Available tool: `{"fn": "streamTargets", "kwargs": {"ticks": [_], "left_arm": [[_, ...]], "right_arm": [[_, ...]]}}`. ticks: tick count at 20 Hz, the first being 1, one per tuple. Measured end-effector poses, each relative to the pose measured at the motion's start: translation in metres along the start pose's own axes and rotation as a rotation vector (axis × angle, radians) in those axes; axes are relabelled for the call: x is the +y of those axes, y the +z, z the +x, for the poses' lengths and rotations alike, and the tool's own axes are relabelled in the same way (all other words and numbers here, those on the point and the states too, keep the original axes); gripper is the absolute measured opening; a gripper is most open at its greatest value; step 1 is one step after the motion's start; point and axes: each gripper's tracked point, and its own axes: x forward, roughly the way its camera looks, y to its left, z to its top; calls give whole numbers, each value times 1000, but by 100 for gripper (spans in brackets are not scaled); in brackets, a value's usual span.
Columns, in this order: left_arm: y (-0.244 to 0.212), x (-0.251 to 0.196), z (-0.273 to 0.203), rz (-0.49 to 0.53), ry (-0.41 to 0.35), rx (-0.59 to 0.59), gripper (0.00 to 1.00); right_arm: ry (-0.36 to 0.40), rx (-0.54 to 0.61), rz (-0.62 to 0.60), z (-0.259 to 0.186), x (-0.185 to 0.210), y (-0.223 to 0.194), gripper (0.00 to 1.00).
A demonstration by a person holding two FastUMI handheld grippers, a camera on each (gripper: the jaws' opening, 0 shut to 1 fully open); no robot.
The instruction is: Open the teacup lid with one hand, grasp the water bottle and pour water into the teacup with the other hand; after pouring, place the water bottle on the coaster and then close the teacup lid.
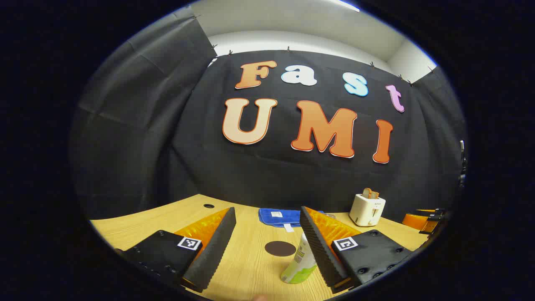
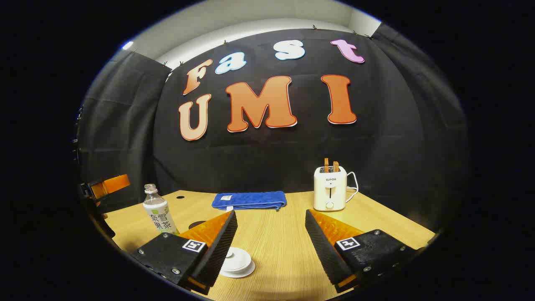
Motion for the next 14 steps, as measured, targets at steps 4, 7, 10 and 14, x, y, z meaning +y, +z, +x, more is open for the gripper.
{"fn": "streamTargets", "kwargs": {"ticks": [4,7,10,14], "left_arm": [[-2,3,1,11,6,8,100],[-3,1,1,14,3,7,99],[-6,-2,2,28,-4,19,99],[-9,-5,4,38,-11,30,98]], "right_arm": [[4,-4,4,0,0,0,98],[14,4,20,0,2,-1,98],[8,6,29,1,-1,-2,98],[2,13,12,1,-3,-3,98]]}}
